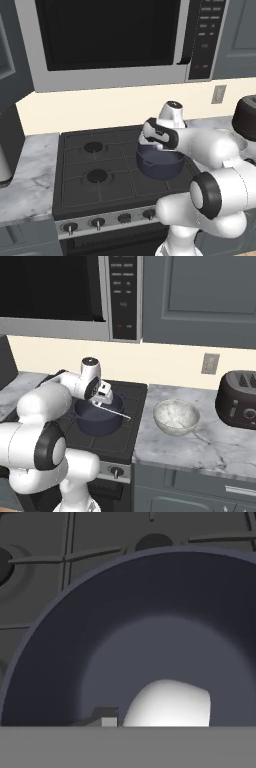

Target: Open the cabinet and move the ladle to the pot. Then close the cabinet.

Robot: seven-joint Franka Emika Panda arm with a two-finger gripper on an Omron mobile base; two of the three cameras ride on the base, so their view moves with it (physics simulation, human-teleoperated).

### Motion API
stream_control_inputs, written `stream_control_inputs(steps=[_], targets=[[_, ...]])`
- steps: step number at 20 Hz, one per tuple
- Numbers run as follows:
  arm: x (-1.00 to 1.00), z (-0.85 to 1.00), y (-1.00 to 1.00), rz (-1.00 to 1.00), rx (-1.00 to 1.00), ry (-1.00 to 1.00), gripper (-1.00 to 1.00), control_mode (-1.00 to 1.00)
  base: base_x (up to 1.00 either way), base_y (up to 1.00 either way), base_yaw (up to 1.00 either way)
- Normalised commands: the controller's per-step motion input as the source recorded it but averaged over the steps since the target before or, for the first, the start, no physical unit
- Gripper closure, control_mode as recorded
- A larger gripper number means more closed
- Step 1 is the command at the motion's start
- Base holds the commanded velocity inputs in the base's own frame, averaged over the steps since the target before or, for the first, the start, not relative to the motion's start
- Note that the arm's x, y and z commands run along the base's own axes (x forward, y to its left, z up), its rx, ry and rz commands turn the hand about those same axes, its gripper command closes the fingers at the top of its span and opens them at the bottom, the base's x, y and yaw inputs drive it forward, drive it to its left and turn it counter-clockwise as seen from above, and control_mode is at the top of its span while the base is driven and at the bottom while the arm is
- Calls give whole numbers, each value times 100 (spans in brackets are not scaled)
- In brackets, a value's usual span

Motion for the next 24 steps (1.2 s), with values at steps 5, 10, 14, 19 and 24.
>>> stream_control_inputs(steps=[5, 10, 14, 19, 24], targets=[[10, -20, 7, 0, 0, 0, -100, -100, 0, 0, 0], [0, -2, 0, 0, 0, 0, -100, -100, 0, 0, 0], [-13, 1, 0, 0, 0, -1, -100, -100, 0, 0, 0], [-55, 20, 0, 0, 0, -9, -100, -100, 0, 0, 0], [-88, 43, 0, 0, 0, -14, -100, -100, 0, 0, 0]])
